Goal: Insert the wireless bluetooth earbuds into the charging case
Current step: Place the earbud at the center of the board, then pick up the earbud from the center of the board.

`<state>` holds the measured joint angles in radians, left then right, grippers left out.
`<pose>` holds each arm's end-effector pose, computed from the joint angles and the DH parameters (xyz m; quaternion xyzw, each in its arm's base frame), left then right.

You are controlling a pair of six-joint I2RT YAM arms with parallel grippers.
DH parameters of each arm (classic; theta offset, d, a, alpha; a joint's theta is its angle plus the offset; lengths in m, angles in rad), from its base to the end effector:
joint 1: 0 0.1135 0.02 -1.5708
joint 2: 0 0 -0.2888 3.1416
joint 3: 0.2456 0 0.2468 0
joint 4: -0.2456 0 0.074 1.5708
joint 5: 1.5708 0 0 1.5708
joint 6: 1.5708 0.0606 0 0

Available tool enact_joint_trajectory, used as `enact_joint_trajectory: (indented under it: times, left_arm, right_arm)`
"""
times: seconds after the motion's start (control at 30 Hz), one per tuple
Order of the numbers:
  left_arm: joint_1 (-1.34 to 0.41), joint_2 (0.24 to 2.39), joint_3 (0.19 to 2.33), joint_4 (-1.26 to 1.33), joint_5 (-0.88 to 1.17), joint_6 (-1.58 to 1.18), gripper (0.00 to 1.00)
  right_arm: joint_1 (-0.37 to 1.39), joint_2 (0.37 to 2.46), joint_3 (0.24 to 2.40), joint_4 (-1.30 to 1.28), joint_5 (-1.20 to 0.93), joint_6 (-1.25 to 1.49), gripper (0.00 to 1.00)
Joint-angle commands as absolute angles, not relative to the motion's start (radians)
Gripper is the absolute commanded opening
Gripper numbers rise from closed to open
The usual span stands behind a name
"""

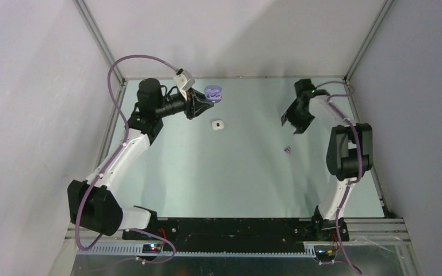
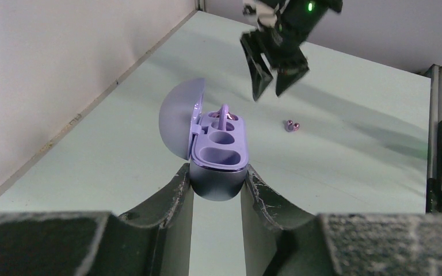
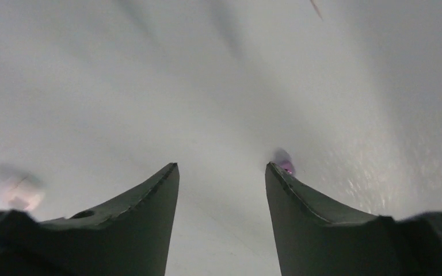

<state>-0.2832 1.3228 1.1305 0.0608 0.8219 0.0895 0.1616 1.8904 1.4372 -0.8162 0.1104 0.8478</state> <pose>0.2851 -0.1292 0.3915 0.3865 0.6287 -0.3574 0.5724 0.3881 0.0565 0.2086 0.3399 0.9268 0.0247 0.1576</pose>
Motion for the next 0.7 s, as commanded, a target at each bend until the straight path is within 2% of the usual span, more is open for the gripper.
enact_joint_trajectory:
  times: [0.0, 0.07, 0.1, 0.13, 0.17, 0.23, 0.27, 0.3, 0.4, 0.5, 0.67]
  left_arm:
    - [-0.284, 1.330, 1.194, 0.080, 0.811, 0.119, 0.00]
    - [-0.284, 1.338, 1.209, 0.084, 0.805, 0.118, 0.00]
    - [-0.284, 1.339, 1.214, 0.084, 0.804, 0.118, 0.00]
    - [-0.284, 1.340, 1.224, 0.080, 0.801, 0.120, 0.00]
    - [-0.284, 1.341, 1.228, 0.076, 0.801, 0.125, 0.00]
    - [-0.284, 1.336, 1.237, 0.058, 0.801, 0.140, 0.00]
    - [-0.284, 1.331, 1.238, 0.042, 0.802, 0.147, 0.00]
    - [-0.283, 1.327, 1.239, 0.033, 0.804, 0.162, 0.00]
    - [-0.279, 1.306, 1.232, -0.033, 0.811, 0.203, 0.00]
    - [-0.271, 1.276, 1.215, -0.063, 0.817, 0.235, 0.00]
    - [-0.256, 1.239, 1.198, -0.069, 0.812, 0.244, 0.00]
  right_arm:
    - [0.086, 1.841, 1.656, -0.833, -0.187, 0.364, 0.65]
    - [0.076, 1.886, 1.799, -0.944, -0.383, 0.103, 0.66]
    - [0.082, 1.949, 1.945, -1.006, -0.520, -0.119, 0.67]
    - [0.087, 1.988, 2.029, -1.186, -0.568, -0.234, 0.66]
    - [0.103, 2.078, 2.215, -1.447, -0.634, -0.472, 0.64]
    - [0.130, 2.191, 2.426, -1.581, -0.623, -0.749, 0.57]
    - [0.136, 2.195, 2.441, -1.590, -0.599, -0.841, 0.53]
    - [0.146, 2.184, 2.402, -1.589, -0.570, -1.054, 0.51]
    - [0.191, 2.120, 2.254, -1.505, -0.465, -1.321, 0.47]
    - [0.249, 2.113, 2.191, -1.535, -0.393, -1.536, 0.37]
    - [0.256, 2.082, 1.929, -1.387, -0.315, -1.873, 0.37]
